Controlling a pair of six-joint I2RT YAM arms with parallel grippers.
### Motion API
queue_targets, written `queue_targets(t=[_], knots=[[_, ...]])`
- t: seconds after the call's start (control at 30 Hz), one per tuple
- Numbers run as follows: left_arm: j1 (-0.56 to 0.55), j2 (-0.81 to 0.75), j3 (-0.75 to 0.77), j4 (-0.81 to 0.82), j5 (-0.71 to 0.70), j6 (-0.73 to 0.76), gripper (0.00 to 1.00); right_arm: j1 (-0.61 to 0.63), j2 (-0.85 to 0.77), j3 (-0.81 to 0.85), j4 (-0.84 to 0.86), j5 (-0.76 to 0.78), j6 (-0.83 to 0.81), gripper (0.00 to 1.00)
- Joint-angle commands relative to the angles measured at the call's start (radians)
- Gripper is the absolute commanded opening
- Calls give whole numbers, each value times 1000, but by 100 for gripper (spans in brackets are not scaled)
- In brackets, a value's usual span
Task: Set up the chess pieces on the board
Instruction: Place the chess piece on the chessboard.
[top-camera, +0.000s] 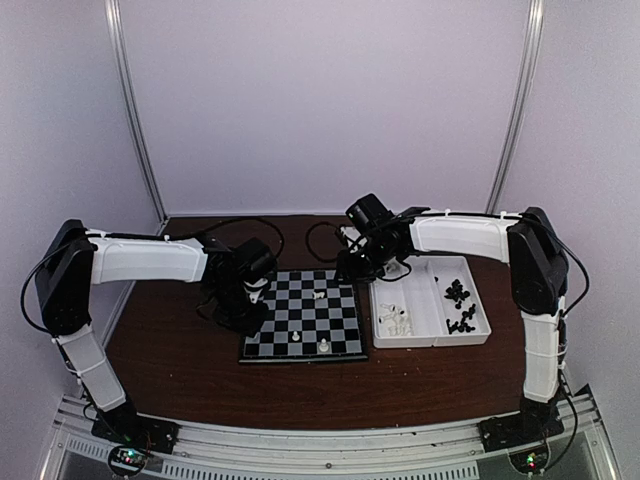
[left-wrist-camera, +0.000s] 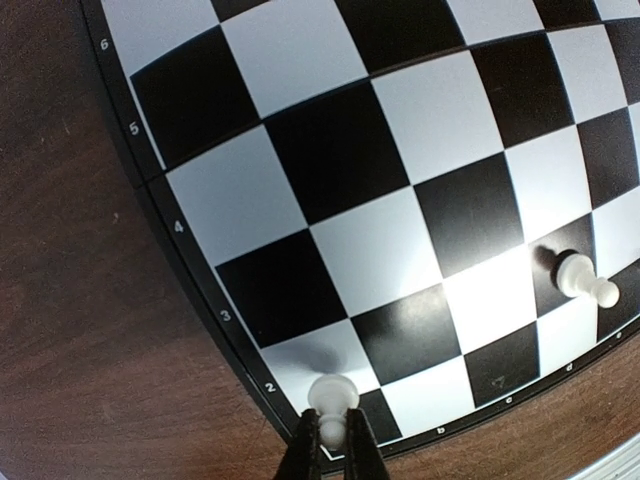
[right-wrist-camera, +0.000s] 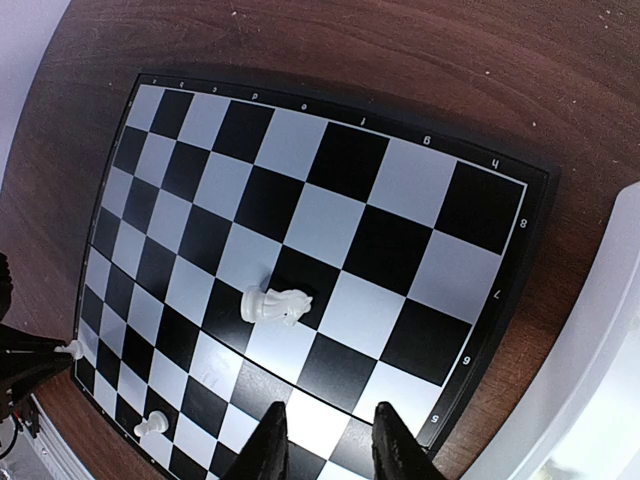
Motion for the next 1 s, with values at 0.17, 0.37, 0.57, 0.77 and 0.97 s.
queue_targets(t=[0.17, 0.37, 0.57, 0.77, 0.97], knots=[[-14, 0, -21, 32, 3, -19, 1, 10, 24, -3, 18, 4, 3, 30], [-16, 9, -21, 33, -1, -14, 10, 14, 63, 31, -12, -9, -27, 34], [-17, -14, -20, 27, -6, -12, 25, 17, 76, 48, -24, -11, -45, 36], [-17, -38, 5, -14, -39, -10, 29, 16, 89, 80, -45, 2, -102, 36], [-16, -76, 71, 10, -86, 62, 42, 14, 106, 139, -98, 18, -151, 36]])
